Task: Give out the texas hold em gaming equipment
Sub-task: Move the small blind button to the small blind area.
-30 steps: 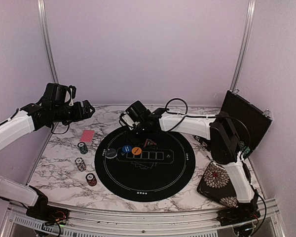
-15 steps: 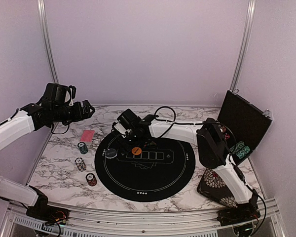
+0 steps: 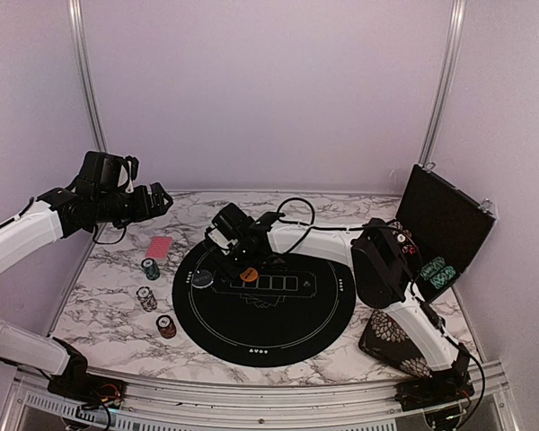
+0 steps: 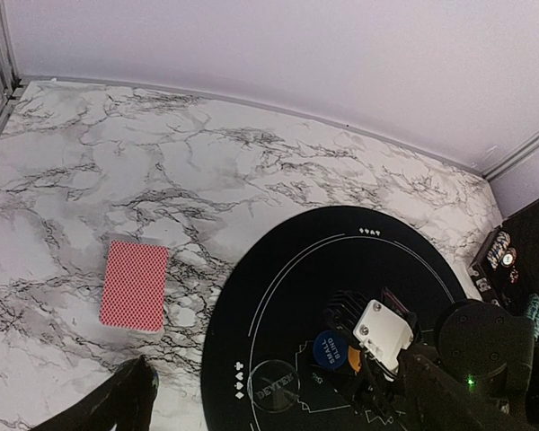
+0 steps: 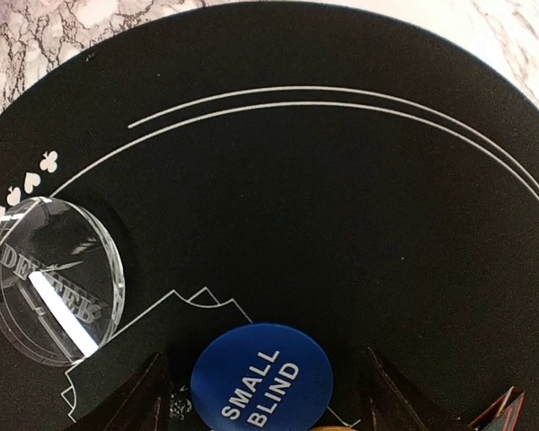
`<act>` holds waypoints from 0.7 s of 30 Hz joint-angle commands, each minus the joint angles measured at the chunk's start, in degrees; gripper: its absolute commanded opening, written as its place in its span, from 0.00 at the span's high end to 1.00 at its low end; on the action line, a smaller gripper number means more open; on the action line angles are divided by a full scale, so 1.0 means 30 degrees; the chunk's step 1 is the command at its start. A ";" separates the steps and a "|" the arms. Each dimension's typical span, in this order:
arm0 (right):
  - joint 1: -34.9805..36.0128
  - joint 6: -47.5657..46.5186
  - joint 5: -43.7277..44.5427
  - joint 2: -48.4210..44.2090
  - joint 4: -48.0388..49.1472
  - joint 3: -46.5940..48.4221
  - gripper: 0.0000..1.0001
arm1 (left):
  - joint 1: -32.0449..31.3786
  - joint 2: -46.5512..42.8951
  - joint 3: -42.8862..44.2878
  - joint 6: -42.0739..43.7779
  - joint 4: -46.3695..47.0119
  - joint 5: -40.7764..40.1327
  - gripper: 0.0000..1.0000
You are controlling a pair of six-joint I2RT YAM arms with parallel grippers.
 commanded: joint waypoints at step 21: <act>-0.0589 0.3120 -0.0741 -0.0792 0.0800 -0.2711 0.41 | 0.0107 0.0016 0.0266 -0.0059 -0.0440 -0.0122 0.01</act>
